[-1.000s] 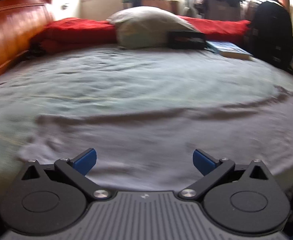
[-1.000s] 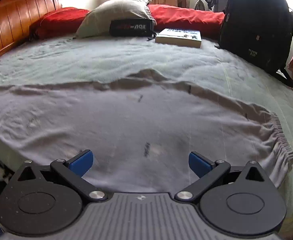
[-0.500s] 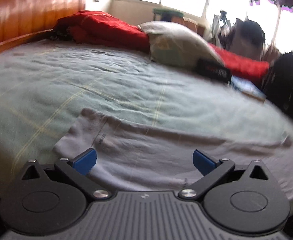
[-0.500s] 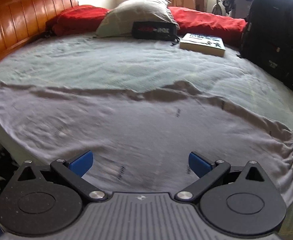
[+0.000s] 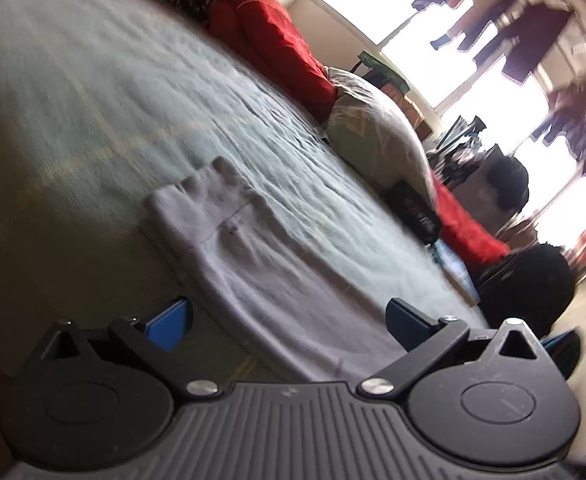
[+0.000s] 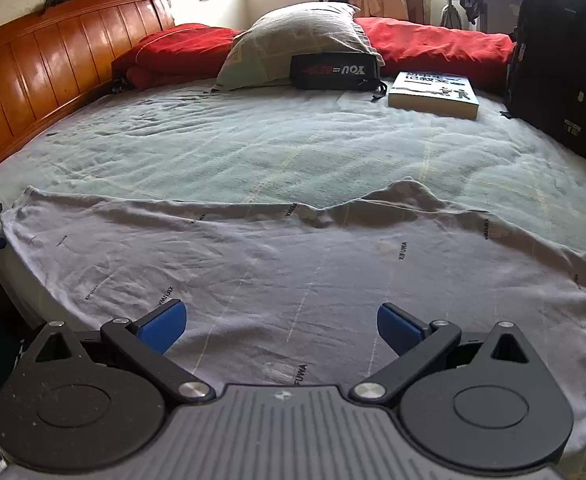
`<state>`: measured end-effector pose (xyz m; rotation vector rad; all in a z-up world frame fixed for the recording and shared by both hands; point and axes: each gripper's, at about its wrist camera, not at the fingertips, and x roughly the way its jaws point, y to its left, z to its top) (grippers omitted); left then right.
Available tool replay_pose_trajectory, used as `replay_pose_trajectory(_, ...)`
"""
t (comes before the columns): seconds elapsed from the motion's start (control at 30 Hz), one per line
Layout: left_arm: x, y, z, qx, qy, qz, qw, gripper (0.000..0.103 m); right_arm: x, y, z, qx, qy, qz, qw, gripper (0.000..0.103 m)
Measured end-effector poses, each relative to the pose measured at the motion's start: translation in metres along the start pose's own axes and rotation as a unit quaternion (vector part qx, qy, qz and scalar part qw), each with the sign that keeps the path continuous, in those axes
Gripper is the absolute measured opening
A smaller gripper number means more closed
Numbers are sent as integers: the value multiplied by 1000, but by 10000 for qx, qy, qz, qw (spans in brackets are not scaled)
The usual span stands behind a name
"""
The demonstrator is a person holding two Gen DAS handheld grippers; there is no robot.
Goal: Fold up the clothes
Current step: 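Roll the left gripper and pinch the sweatpants cuff edge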
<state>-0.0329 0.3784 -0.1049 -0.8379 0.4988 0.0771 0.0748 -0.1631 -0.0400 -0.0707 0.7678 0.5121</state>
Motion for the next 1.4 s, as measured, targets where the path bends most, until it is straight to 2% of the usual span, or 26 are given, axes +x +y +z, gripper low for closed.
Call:
replay_pose_trajectory(0.2, 14, 24, 8, -903, 50, -449, 9949, 102, -4, -5, -1, 94, -44, -80, 9999, 103)
replay_pose_trajectory(0.37, 20, 41, 10, -1553, -242, -668, 9853, 102, -1, -5, -3, 75, -11, -94, 9999, 103)
replay_pose_trajectory(0.47, 23, 49, 5, -1949, -355, -908, 9760, 102, 1, -3, -5, 37, 24, -98, 9999, 103)
replay_pose_trajectory(0.57, 35, 50, -4, -2265, -126, -1430, 9634, 102, 1, -3, -6, 40, 43, -86, 9999, 103)
replay_pose_trajectory(0.6, 40, 49, -6, -2259, -24, -1549, 9618, 102, 1, -4, -6, 52, 46, -78, 9999, 103)
replay_pose_trajectory(0.7, 50, 43, -5, -2029, 4, -1450, 9684, 102, 3, -4, -7, 70, 58, -66, 9999, 103)
replay_pose_trajectory(0.77, 49, 45, 3, -2017, -241, -1318, 9702, 102, 3, -2, -7, 41, 62, -65, 10000, 103)
replay_pose_trajectory(0.9, 53, 52, 12, -2139, -471, -1311, 9669, 102, 1, -2, -7, 25, 39, -71, 10000, 103)
replay_pose_trajectory(1.0, 56, 36, 8, -1660, 28, -1521, 9743, 102, 1, -1, -6, 36, 36, -35, 10000, 103)
replay_pose_trajectory(1.1, 61, 29, 11, -1355, 48, -1353, 9815, 102, 2, 5, -4, -41, 28, 73, 10000, 103)
replay_pose_trajectory(1.2, 60, 43, 23, -1714, -409, -1342, 9752, 100, 1, 12, -3, -193, 26, 120, 9997, 103)
replay_pose_trajectory(1.27, 59, 47, 25, -1890, -582, -1399, 9702, 99, 1, 15, -3, -254, 17, 142, 9996, 103)
replay_pose_trajectory(1.37, 65, 42, 26, -1725, -591, -1299, 9746, 99, 1, 17, -2, -270, 18, 157, 9995, 103)
replay_pose_trajectory(1.4, 67, 42, 27, -1676, -576, -1222, 9766, 96, 1, 17, -2, -265, 29, 164, 9995, 103)
